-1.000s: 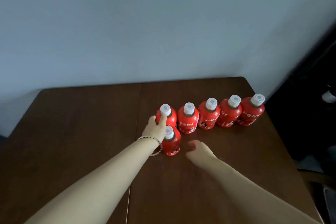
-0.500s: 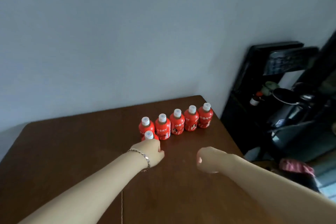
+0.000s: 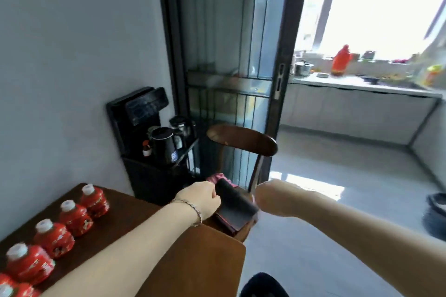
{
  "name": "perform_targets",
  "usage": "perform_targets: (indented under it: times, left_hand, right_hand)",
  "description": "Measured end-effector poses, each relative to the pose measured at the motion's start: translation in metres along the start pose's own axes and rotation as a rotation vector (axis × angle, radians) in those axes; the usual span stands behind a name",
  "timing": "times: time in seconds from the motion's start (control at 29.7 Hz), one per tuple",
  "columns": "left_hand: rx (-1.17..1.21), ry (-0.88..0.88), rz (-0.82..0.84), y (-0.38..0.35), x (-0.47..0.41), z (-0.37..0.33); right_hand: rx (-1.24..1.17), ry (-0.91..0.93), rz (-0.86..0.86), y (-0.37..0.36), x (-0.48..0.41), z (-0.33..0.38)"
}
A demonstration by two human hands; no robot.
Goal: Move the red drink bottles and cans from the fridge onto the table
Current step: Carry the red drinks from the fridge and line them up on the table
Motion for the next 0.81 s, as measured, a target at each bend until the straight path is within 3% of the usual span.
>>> perform_targets:
  times: [0.2, 0.47, 0.81]
  left_hand:
    - [-0.09, -0.445, 0.026, -0.035, -0.023, -0.254]
    - [-0.157, -0.871, 0.048, -0.117, 0.042, -0.603]
    - [-0.215, -1.194, 0.066, -0.168, 0.107, -0.922]
  right_hand:
    - [-0.086, -0.356, -0.226, 0.012, 0.144, -0.211]
    - [-0.072, -0.786, -0.308, 0.012, 0.384, -0.456]
    - [-0.234, -1.25, -0.356, 0.0, 0.613, -0.686]
Point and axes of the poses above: each hand's wrist, its own x-axis away from the middle knuckle, its own y-axis out of the back of the hand, z = x × y, the point moved 6 cm from there along -x, towards the middle knuckle, and after that the axes turned 2 degrees about z, right-handed, at the moved point
